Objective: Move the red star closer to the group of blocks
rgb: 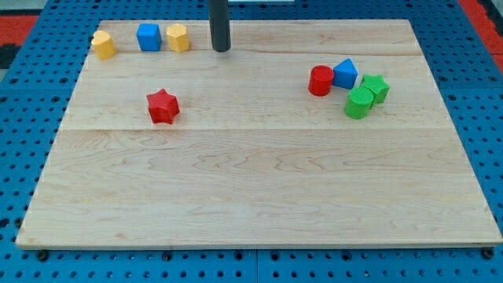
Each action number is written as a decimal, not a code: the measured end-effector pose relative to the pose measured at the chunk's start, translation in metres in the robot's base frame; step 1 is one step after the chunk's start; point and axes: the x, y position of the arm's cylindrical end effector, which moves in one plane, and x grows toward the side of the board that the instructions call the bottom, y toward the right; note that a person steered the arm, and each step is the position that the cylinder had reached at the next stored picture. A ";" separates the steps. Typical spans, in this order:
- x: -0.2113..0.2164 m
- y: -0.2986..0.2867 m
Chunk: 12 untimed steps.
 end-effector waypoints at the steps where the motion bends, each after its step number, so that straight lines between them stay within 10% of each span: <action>1: -0.023 -0.040; 5: 0.171 0.009; 8: 0.180 -0.089; 10: 0.085 -0.163; 12: 0.183 -0.108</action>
